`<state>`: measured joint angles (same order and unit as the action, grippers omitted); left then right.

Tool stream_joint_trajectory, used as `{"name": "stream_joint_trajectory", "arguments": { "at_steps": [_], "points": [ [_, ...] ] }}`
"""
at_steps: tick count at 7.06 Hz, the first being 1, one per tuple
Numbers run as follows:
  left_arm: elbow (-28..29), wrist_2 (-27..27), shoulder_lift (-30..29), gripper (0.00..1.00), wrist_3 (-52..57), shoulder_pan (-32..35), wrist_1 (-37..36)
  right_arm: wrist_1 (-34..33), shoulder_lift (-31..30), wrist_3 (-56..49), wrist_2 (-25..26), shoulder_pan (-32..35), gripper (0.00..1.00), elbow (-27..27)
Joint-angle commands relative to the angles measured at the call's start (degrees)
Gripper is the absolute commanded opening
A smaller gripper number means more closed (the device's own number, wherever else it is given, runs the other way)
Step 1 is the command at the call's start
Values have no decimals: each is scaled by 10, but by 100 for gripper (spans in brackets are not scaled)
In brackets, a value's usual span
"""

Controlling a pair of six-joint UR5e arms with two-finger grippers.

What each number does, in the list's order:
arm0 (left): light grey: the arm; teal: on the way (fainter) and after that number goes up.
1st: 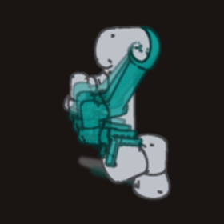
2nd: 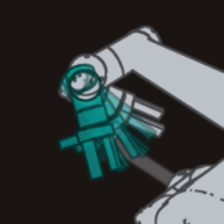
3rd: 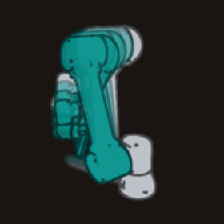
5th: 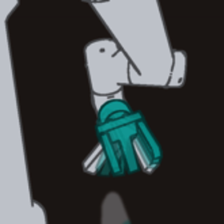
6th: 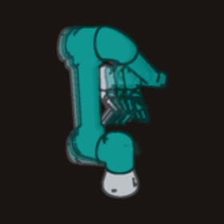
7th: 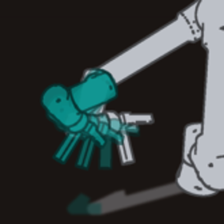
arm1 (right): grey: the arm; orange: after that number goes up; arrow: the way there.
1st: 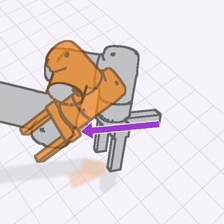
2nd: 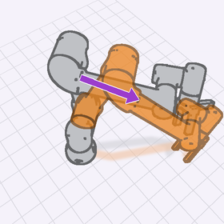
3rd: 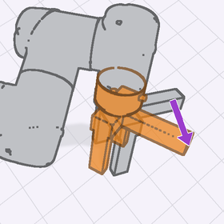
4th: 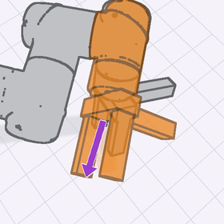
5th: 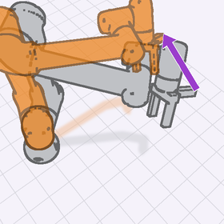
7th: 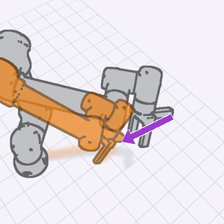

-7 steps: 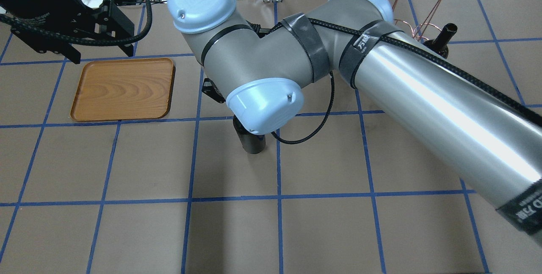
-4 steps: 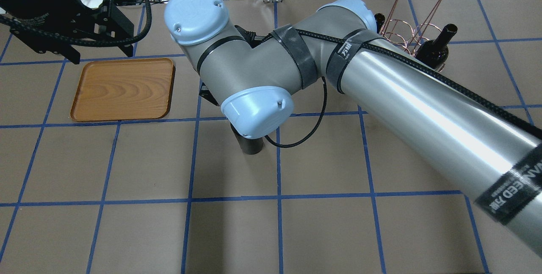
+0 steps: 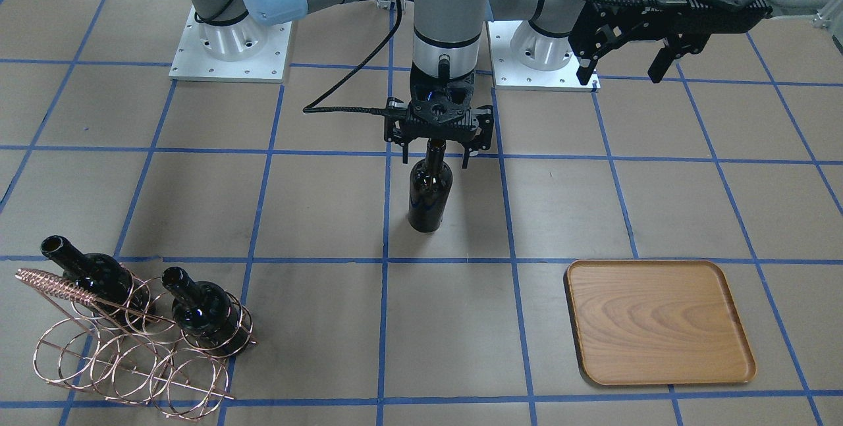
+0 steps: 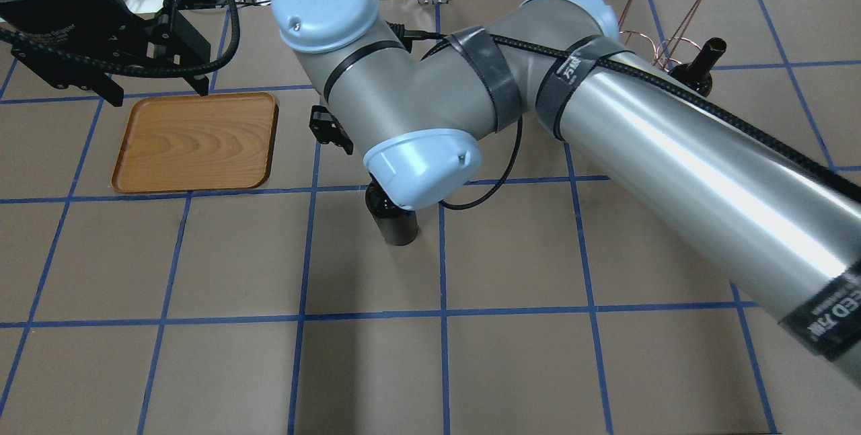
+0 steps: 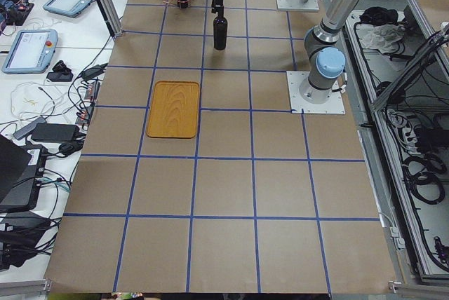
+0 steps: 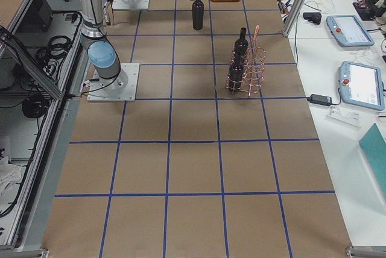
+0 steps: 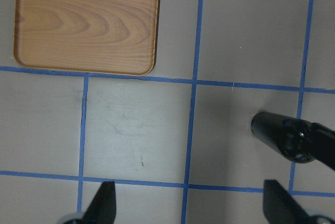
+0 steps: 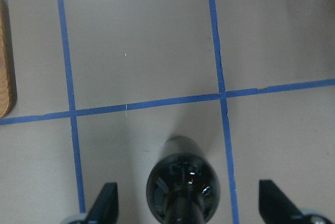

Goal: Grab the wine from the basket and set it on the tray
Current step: 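Release the bottle and raise the right gripper while the left gripper approaches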

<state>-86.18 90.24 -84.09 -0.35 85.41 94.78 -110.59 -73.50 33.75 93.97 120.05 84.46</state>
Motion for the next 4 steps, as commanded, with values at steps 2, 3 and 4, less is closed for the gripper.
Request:
{"name": "stream_joint_trajectory", "arguments": {
  "at_steps": [2, 3, 4],
  "points": [
    [-3, -16, -7, 100, -9, 5, 8, 81, -86, -277, -32, -194, 100, -3],
    [-3, -13, -17, 100, -29, 37, 5, 134, -117, -322, -32, -246, 100, -2],
    [-3, -13, -34, 100, -68, 79, -15, 198, -166, -328, -29, -256, 100, 3]
  ]
}}
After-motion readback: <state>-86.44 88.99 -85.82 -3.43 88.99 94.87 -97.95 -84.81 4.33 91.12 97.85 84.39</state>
